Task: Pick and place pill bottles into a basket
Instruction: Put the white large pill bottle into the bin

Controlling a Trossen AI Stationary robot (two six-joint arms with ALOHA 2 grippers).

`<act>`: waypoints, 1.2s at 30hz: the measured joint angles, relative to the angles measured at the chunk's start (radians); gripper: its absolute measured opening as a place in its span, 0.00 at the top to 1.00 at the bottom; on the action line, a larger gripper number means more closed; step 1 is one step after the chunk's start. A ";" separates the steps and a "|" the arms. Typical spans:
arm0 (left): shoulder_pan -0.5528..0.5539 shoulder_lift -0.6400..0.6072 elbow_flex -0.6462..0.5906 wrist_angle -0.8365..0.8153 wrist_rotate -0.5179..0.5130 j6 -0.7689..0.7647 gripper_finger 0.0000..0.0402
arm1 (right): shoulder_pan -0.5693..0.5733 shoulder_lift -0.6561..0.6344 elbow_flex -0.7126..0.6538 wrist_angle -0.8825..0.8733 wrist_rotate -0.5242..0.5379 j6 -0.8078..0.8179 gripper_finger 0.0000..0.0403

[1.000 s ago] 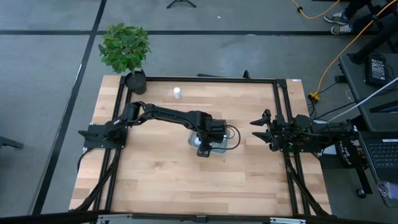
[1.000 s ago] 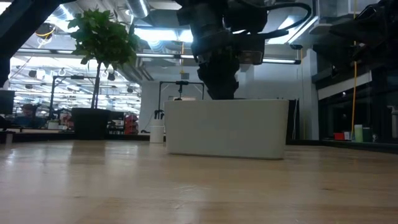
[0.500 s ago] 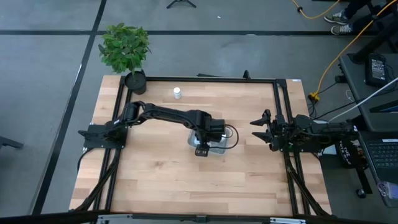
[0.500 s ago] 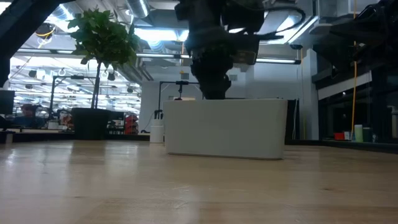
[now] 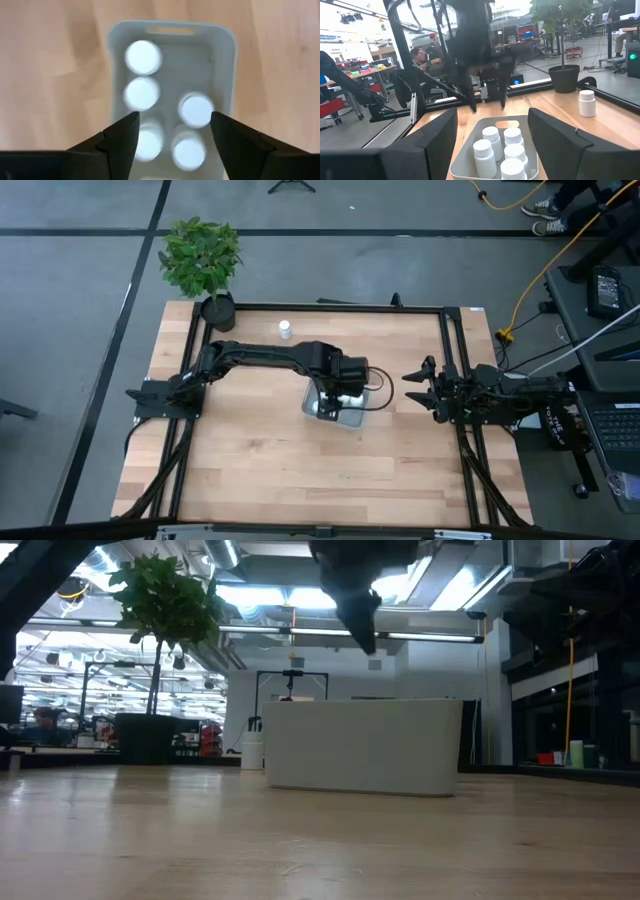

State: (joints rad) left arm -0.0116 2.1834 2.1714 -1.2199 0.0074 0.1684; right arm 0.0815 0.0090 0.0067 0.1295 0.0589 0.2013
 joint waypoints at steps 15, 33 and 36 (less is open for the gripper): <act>0.204 -0.077 0.147 -0.334 -0.129 0.060 0.40 | 0.000 0.000 0.000 0.000 0.000 0.000 0.39; 0.797 -0.067 0.141 -0.318 0.193 0.002 0.22 | 0.000 0.000 0.000 0.000 0.000 0.000 0.39; 0.820 -0.056 0.141 -0.330 0.196 -0.003 0.18 | 0.000 0.000 0.000 0.000 0.000 0.000 0.39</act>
State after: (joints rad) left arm 0.8084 2.1274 2.3119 -1.5498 0.2030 0.1658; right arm 0.0817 0.0086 0.0067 0.1291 0.0588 0.2015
